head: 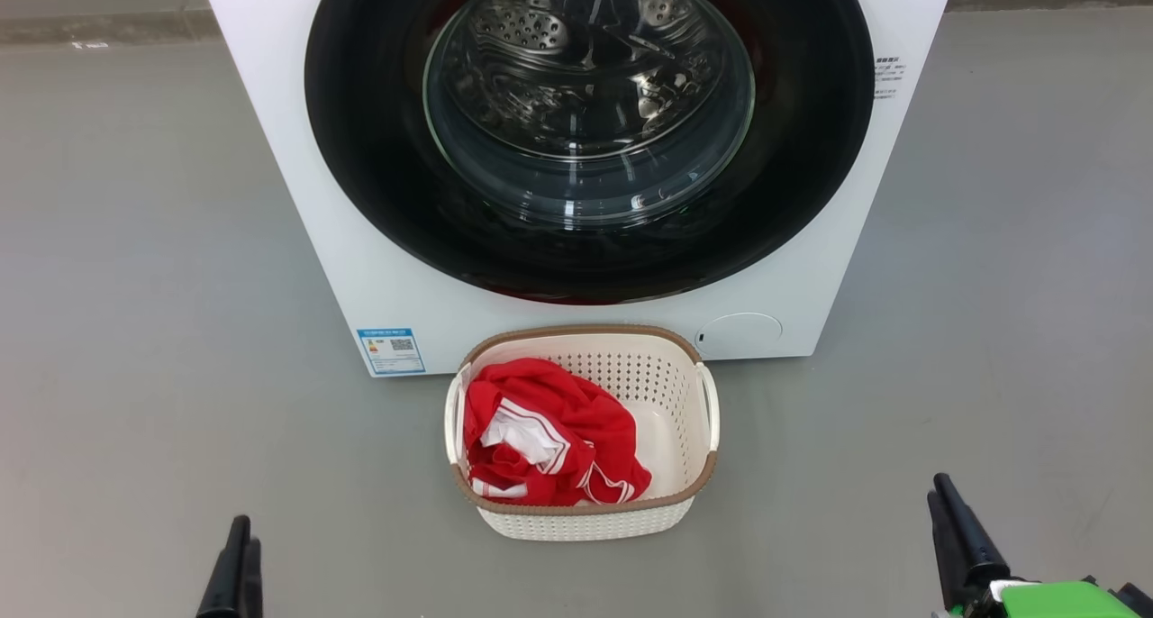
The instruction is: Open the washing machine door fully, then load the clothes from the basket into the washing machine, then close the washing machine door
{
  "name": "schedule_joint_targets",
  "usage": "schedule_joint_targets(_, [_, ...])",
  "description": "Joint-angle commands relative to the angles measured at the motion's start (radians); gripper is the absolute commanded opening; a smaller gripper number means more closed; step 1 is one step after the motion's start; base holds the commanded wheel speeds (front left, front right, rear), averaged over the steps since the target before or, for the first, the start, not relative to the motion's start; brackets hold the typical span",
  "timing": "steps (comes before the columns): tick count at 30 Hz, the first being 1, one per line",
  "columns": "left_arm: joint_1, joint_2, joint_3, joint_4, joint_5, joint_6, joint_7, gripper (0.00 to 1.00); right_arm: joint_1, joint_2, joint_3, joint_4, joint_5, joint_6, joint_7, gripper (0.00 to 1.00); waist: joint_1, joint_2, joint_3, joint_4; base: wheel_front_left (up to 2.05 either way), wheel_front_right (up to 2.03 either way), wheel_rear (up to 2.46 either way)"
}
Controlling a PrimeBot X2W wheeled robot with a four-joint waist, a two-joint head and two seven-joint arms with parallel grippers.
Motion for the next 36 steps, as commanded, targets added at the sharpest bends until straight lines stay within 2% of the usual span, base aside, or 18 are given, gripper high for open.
schedule_joint_targets(1, [-0.019, 0.009, 0.002, -0.02, 0.001, 0.0, -0.005, 1.0, -0.017, -0.005, 0.001, -0.022, 0.001, 0.0, 0.0, 1.0, 0.0, -0.0001, 0.001, 0.0, 0.0, 0.0, 0.0])
schedule_joint_targets(6, [-0.023, 0.01, -0.002, -0.03, 0.002, 0.0, -0.019, 1.0, -0.021, -0.006, 0.002, -0.036, 0.003, 0.0, -0.003, 1.0, 0.0022, -0.0001, -0.001, 0.002, 0.0, 0.0, 0.0])
schedule_joint_targets(11, [-0.024, 0.012, -0.005, -0.043, 0.004, 0.0, -0.034, 1.0, -0.023, -0.006, 0.006, -0.052, 0.003, 0.0, -0.009, 1.0, 0.0001, -0.0001, 0.001, 0.004, 0.0, 0.0, 0.0])
schedule_joint_targets(25, [-0.035, 0.019, -0.022, -0.082, 0.035, -0.001, -0.076, 1.0, -0.035, -0.012, 0.019, -0.102, -0.019, 0.0, -0.032, 1.0, 0.0, -0.0001, 0.007, 0.009, 0.0, 0.0, 0.0])
schedule_joint_targets(36, [-0.042, 0.032, -0.041, -0.116, 0.095, -0.001, -0.108, 1.0, -0.046, -0.051, 0.075, -0.143, -0.063, 0.0, -0.091, 1.0, 0.0, -0.0001, 0.011, 0.012, 0.0, 0.0, 0.0])
